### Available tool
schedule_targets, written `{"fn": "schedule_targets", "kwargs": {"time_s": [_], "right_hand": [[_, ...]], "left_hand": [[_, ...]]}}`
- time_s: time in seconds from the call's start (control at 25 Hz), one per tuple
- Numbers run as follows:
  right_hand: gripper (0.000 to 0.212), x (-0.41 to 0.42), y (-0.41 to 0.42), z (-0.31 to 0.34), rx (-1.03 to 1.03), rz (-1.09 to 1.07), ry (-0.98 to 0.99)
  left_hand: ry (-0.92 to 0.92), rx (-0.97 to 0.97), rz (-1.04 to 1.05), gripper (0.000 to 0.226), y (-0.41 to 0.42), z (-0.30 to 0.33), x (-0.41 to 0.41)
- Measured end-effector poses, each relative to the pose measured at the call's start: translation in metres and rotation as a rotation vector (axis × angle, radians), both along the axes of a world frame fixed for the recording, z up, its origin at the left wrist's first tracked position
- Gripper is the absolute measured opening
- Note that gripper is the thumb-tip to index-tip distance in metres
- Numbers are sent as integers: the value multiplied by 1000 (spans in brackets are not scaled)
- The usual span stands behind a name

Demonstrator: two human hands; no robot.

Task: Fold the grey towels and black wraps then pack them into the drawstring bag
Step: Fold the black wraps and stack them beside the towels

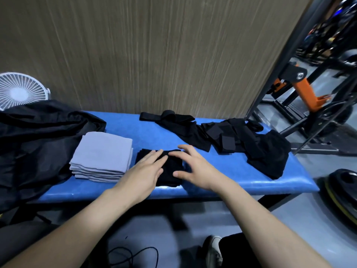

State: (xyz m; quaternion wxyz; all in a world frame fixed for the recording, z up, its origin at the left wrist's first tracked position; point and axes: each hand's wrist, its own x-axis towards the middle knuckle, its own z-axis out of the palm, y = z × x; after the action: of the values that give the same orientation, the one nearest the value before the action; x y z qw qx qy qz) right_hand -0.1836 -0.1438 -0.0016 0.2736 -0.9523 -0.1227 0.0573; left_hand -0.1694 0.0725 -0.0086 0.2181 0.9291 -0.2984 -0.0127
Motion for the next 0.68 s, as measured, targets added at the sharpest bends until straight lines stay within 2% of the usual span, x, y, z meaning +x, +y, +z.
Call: {"fn": "schedule_targets", "kwargs": {"time_s": [0.12, 0.2, 0.56, 0.68], "right_hand": [[66, 4, 3, -5, -166, 42, 21], [67, 6, 4, -7, -195, 50, 39], [66, 16, 13, -4, -142, 49, 37], [62, 12, 8, 0, -63, 32, 15]], "left_hand": [[-20, 110, -16, 55, 1, -6, -2], [-52, 160, -3, 56, 2, -7, -3], [-46, 135, 69, 59, 2, -7, 3], [-50, 61, 77, 56, 3, -8, 4]]}}
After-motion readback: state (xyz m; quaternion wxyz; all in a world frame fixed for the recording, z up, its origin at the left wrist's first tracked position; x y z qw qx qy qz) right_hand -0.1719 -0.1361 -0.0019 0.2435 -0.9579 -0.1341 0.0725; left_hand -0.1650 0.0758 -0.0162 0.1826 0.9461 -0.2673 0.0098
